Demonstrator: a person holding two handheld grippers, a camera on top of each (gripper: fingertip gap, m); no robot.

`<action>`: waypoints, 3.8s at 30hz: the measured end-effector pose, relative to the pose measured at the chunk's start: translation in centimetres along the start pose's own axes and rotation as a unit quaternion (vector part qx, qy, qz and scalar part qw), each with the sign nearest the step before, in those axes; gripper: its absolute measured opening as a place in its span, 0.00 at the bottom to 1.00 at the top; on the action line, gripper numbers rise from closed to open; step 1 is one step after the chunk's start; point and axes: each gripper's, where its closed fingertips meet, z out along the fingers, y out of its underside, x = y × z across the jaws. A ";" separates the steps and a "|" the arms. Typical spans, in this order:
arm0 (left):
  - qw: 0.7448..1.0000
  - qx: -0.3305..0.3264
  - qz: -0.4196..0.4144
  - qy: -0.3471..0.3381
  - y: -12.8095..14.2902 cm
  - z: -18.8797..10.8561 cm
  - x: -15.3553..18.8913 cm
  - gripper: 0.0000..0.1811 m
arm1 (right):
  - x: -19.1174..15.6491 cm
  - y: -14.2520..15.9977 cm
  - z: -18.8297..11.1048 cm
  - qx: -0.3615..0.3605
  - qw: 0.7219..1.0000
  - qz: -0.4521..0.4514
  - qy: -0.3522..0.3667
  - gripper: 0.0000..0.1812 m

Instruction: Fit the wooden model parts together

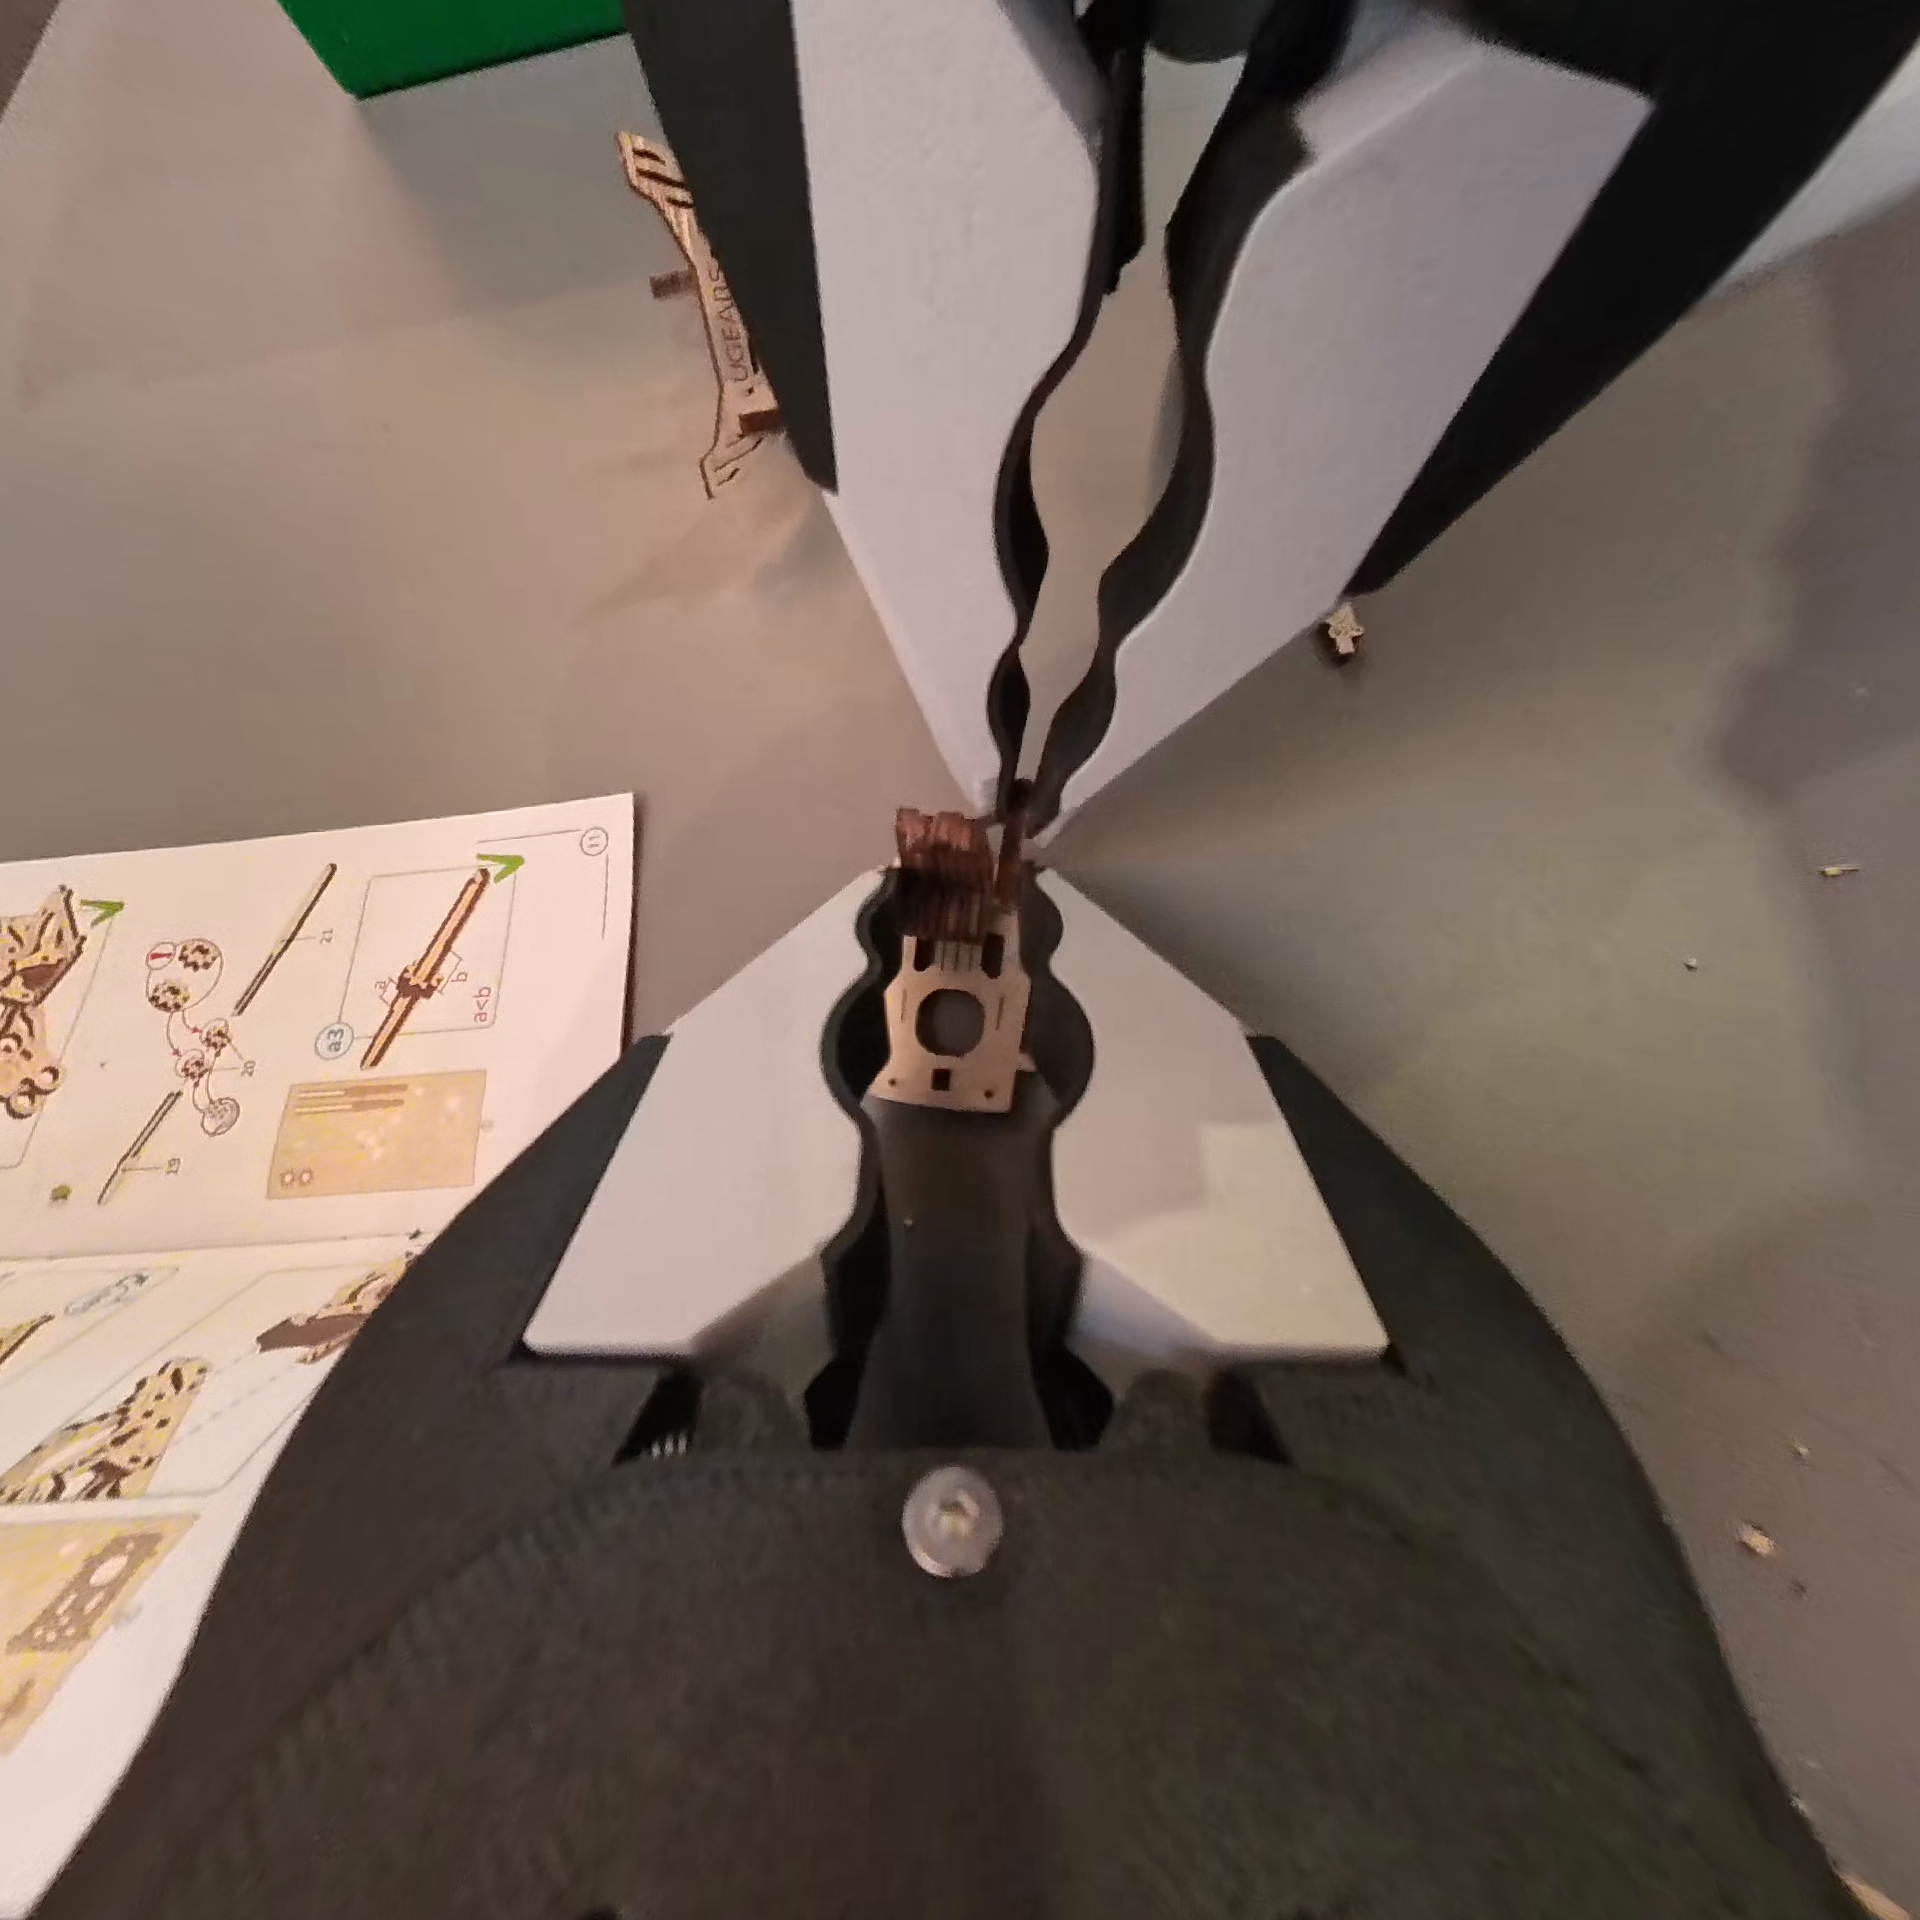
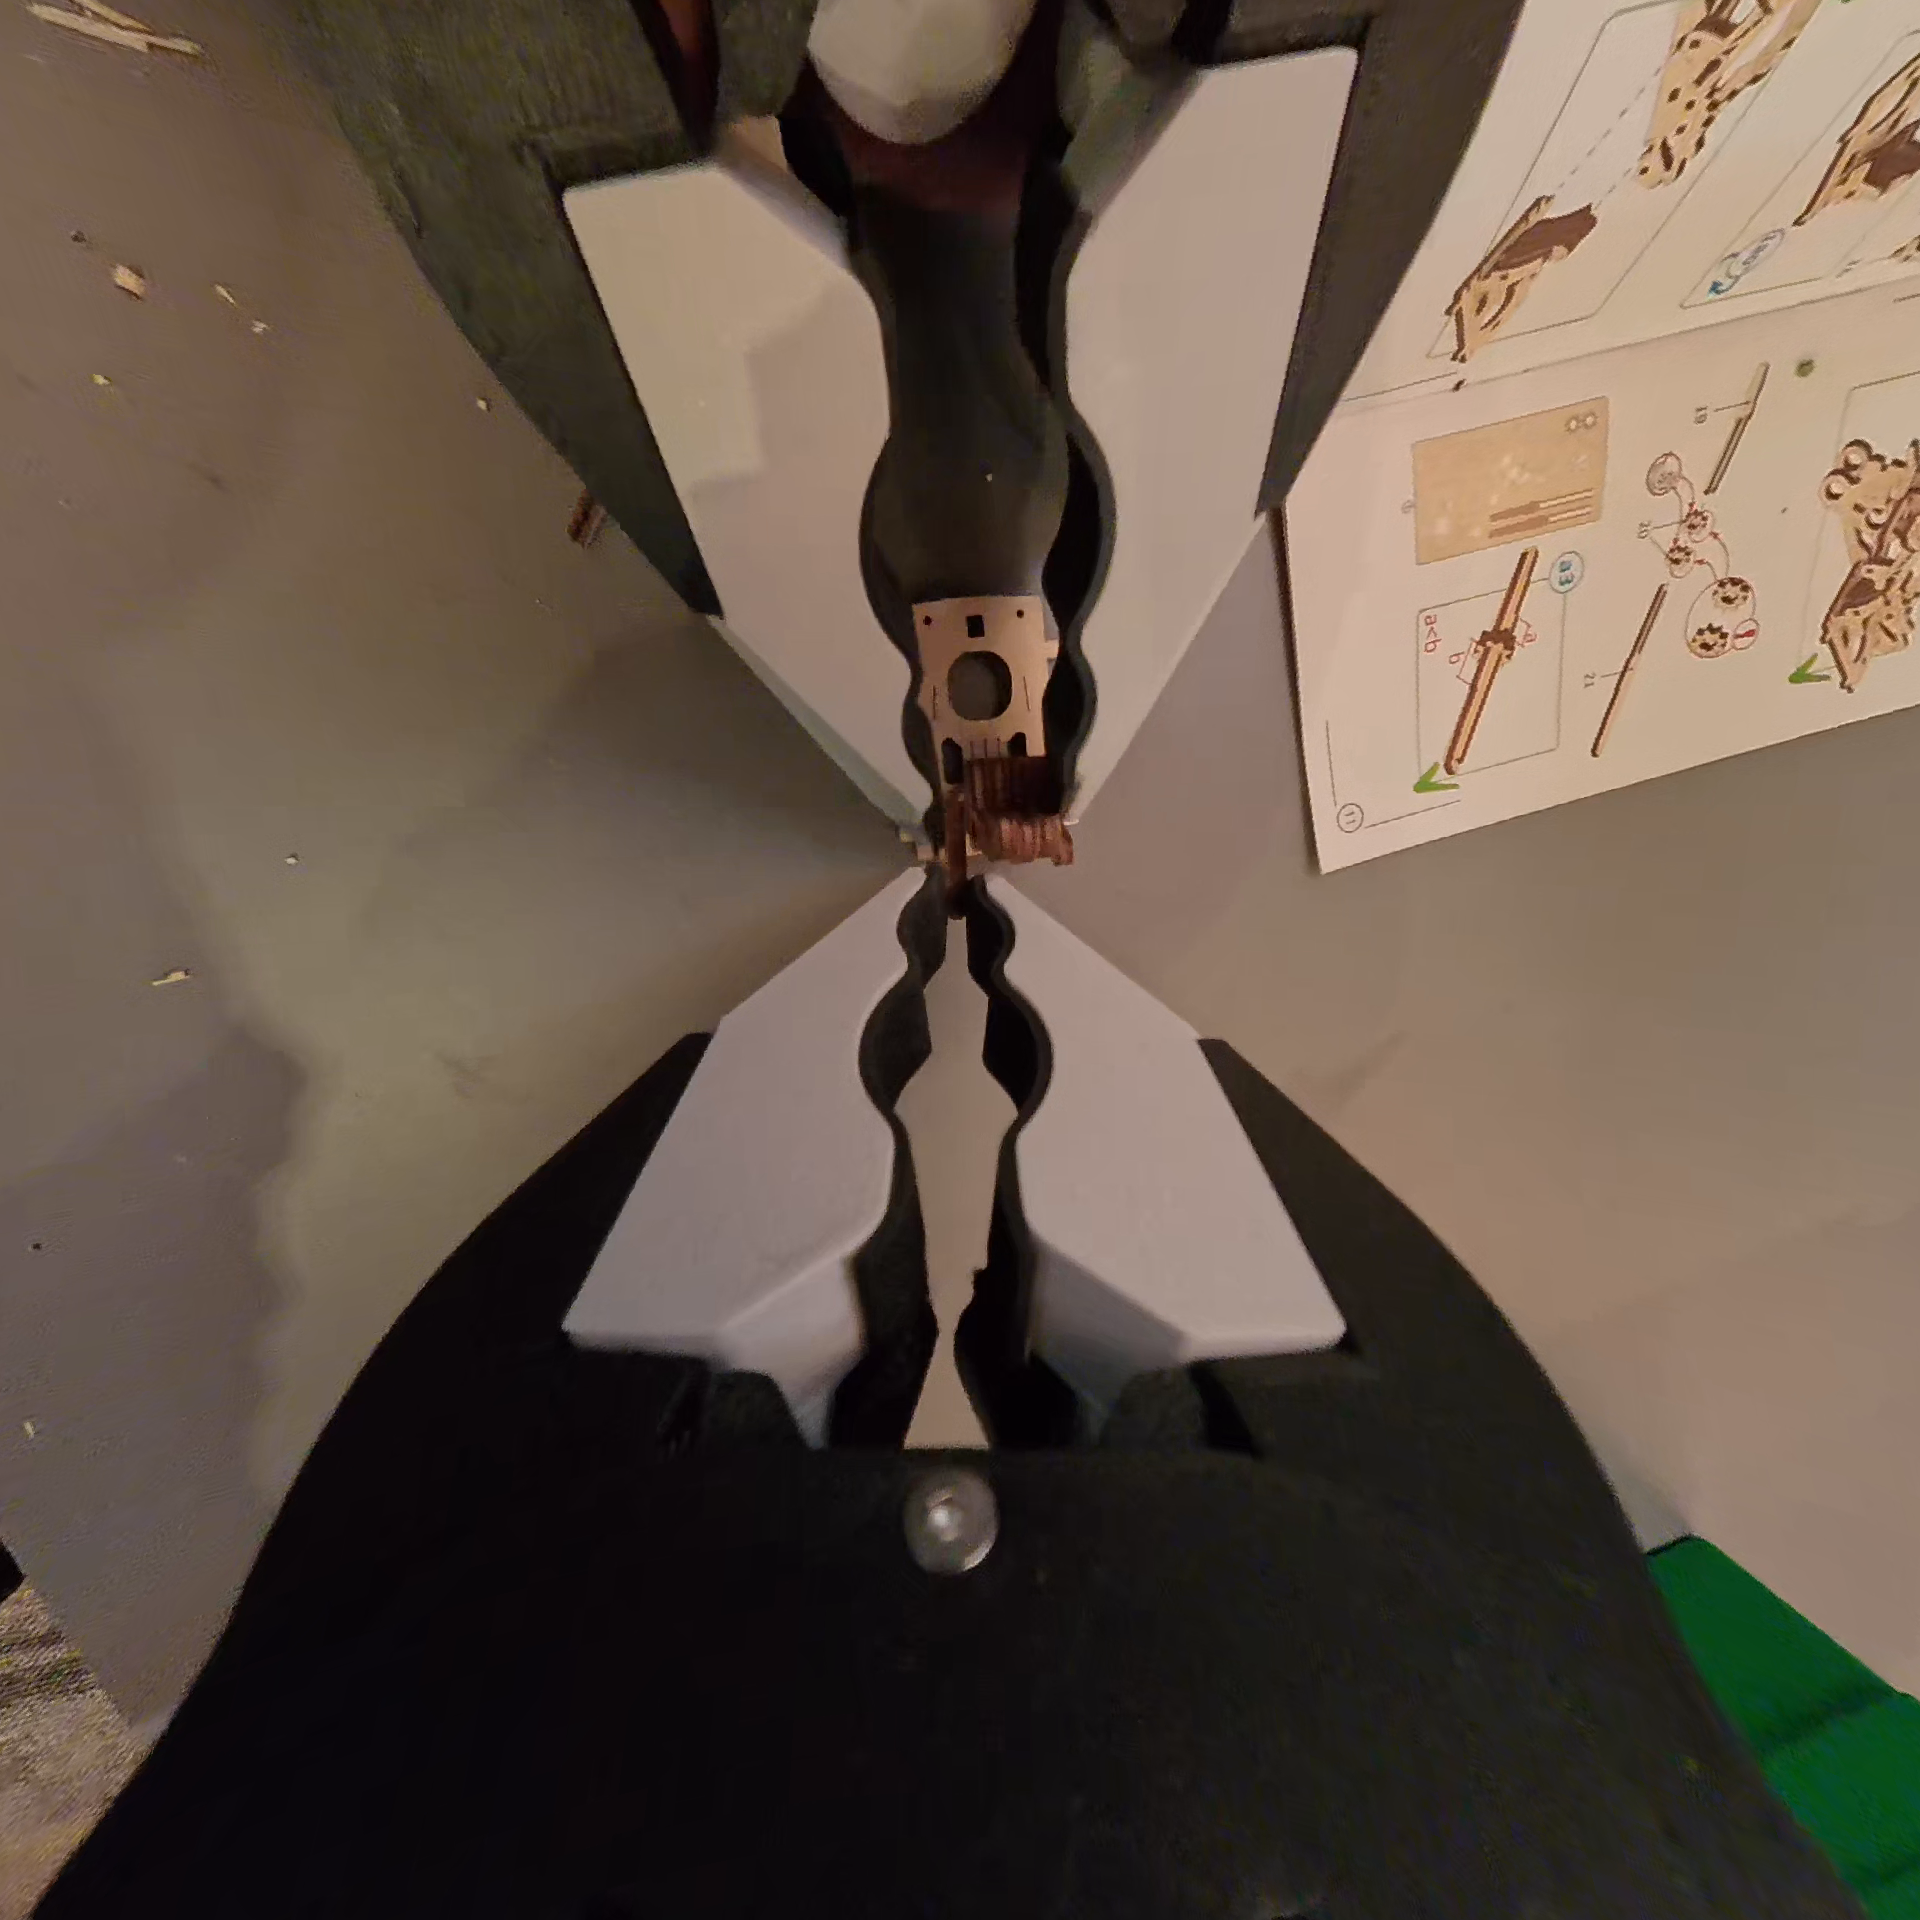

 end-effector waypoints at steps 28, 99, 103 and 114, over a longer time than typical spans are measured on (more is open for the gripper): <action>1.000 -0.003 -0.009 0.005 0.1 0.0 0.0 0.11 | 0.2 -0.7 -0.6 0.107 0.992 0.067 0.012 0.00; 1.000 -0.004 -0.004 0.005 0.1 0.0 0.1 0.11 | -0.2 -1.1 -1.2 0.019 0.999 0.031 0.018 0.00; 1.000 -0.004 -0.005 0.005 0.1 0.0 0.1 0.11 | -0.2 -1.0 -1.2 0.032 0.999 0.042 0.012 0.00; 1.000 -0.005 -0.005 0.005 0.2 0.1 0.1 0.11 | -0.2 -1.2 -1.2 0.034 0.998 0.048 0.002 0.00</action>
